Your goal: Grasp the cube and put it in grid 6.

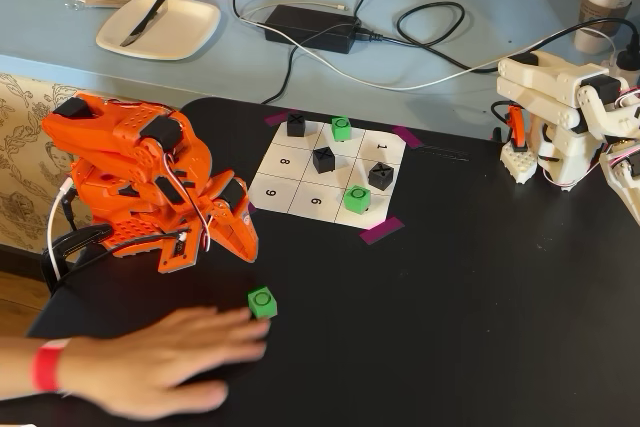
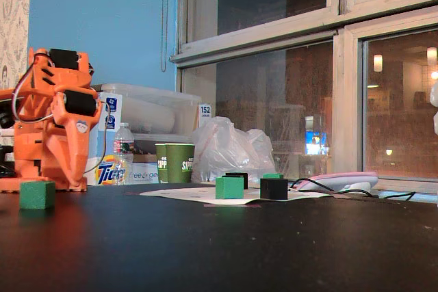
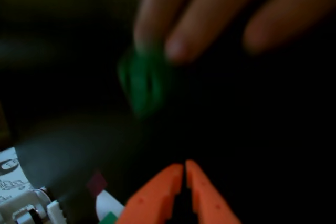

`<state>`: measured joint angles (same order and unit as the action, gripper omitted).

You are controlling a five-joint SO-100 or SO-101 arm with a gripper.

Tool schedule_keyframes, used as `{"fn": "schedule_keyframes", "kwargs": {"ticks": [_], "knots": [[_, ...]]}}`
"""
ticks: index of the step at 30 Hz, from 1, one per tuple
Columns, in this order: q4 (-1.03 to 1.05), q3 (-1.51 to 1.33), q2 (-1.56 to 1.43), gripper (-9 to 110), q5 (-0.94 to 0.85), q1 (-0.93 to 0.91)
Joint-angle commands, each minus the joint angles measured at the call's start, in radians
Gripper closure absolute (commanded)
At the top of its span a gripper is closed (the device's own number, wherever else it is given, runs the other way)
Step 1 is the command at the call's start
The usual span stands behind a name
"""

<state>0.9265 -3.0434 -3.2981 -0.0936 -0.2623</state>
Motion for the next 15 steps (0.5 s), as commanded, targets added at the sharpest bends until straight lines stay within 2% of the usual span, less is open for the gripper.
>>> {"fn": "schedule_keyframes", "kwargs": {"ticks": [1, 15], "knots": [[-0.015, -0.032, -0.002, 101, -0.005, 0.014], [-0.015, -0.032, -0.002, 101, 0.002, 0.008]]}}
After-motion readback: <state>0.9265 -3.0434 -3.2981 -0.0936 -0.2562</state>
